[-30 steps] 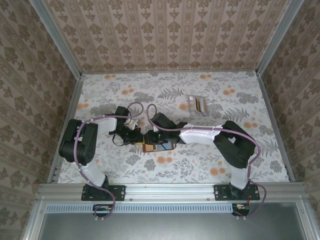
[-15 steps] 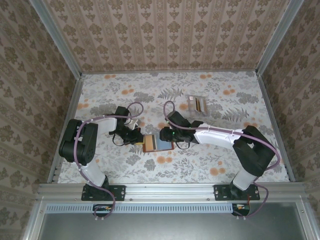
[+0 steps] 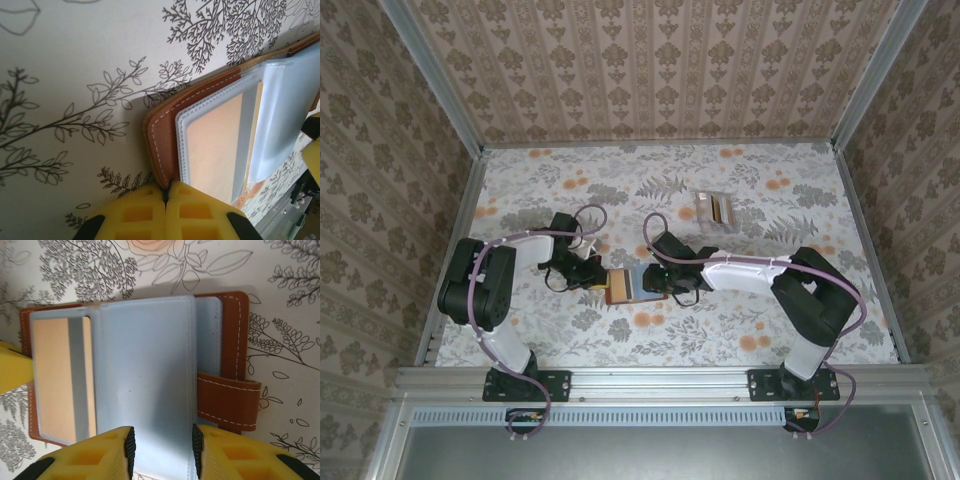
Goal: Put the credit cards into the card holder
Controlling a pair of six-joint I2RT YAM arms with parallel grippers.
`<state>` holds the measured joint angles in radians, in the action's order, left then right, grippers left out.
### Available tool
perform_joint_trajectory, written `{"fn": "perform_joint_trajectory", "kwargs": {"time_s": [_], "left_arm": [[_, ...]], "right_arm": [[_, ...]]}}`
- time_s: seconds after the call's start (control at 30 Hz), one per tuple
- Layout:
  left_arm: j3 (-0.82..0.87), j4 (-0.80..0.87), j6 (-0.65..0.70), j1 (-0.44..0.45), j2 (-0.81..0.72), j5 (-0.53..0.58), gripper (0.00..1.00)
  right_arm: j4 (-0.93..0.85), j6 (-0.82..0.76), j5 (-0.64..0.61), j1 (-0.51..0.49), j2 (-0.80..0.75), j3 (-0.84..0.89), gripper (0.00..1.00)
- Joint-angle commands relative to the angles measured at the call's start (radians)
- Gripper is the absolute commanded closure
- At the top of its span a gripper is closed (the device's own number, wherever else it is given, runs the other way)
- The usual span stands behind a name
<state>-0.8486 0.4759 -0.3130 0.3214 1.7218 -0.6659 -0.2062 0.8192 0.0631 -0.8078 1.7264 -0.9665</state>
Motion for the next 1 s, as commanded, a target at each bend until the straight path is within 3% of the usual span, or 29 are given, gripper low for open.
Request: {"fn": "perform_joint_trajectory", "kwargs": {"time_s": [0.0,0.27,0.53,0.97], "left_arm": [[0.003,0.063,0.028,0.011,0.022,0.029,1.00],[0.003,0.063,0.028,0.011,0.023,0.029,1.00],[0.000,0.064,0.029,0.010,0.022,0.029,1.00],[-0.004,0.067,0.032,0.008,0.020,0.029,1.00]], "right_arm": [[-0.002,0.022,-0.008,-0.006,0.016,-0.001,0.61],[0.011,0.028,0.005,-0.009,0.023,-0.004,0.64],[-0.077,0.042,-0.071,-0.008,-0.041,-0.019,0.63],[0.007,0.027,0.003,-0.008,-0.034,0.015,0.64]]}}
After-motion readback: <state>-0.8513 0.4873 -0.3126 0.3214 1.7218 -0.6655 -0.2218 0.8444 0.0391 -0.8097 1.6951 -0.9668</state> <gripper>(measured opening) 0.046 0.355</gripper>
